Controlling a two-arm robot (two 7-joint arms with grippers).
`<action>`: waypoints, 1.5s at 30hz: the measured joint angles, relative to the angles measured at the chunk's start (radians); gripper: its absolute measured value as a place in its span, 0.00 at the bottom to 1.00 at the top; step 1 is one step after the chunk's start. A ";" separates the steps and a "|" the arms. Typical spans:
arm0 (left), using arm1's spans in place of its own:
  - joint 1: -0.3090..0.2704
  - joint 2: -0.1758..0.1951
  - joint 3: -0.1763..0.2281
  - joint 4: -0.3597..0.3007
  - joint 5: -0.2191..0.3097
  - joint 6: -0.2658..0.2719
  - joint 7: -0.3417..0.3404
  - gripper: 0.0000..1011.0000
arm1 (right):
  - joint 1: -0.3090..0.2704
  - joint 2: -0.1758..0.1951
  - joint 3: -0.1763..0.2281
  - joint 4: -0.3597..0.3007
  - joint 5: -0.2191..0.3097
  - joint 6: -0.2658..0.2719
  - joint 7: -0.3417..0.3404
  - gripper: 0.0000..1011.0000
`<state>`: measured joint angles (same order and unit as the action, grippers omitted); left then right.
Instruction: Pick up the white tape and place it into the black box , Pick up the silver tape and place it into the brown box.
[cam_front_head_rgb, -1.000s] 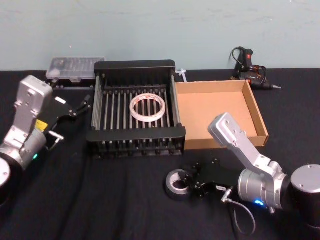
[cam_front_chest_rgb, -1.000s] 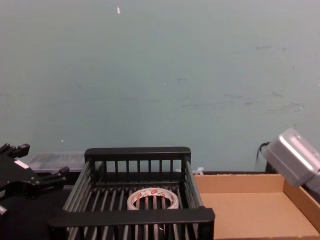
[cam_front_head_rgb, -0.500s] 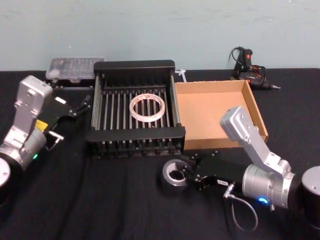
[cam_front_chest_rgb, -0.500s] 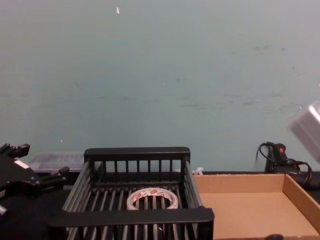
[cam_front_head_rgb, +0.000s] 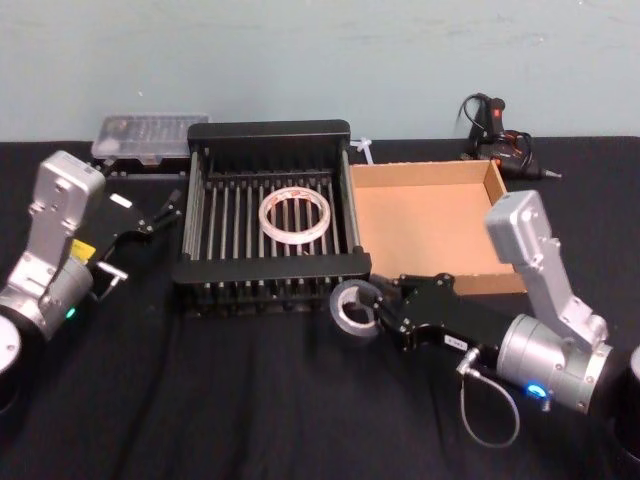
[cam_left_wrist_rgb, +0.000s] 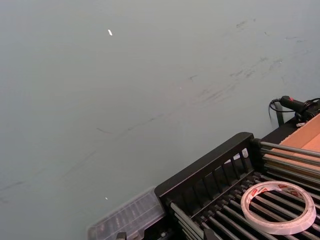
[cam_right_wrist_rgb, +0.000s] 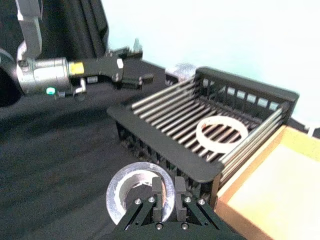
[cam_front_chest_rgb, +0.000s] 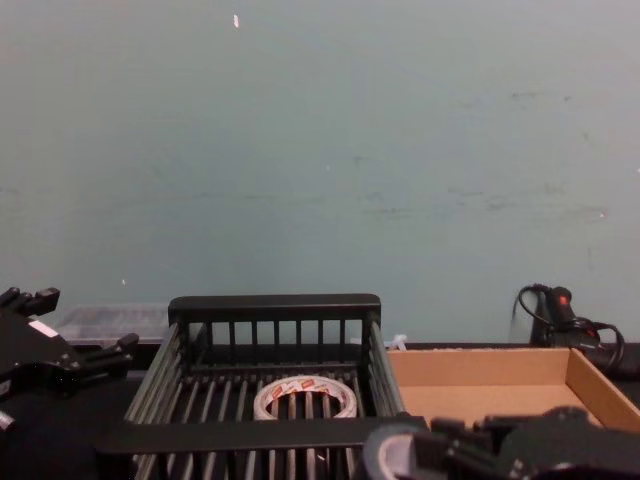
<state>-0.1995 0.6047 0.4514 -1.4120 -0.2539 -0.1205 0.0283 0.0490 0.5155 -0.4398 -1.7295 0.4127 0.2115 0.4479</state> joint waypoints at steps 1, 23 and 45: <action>0.000 0.000 0.000 0.000 0.000 0.000 0.000 0.99 | -0.003 -0.001 0.004 -0.002 0.005 -0.006 -0.001 0.16; 0.000 0.000 0.000 0.000 0.000 0.000 0.000 0.99 | -0.024 -0.012 0.053 -0.009 0.084 -0.097 -0.036 0.16; 0.000 0.000 0.000 0.000 0.000 0.000 0.000 0.99 | 0.037 -0.058 0.108 0.059 0.099 -0.018 -0.147 0.16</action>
<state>-0.1995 0.6047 0.4514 -1.4120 -0.2539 -0.1205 0.0283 0.0864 0.4572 -0.3317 -1.6700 0.5115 0.1938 0.3010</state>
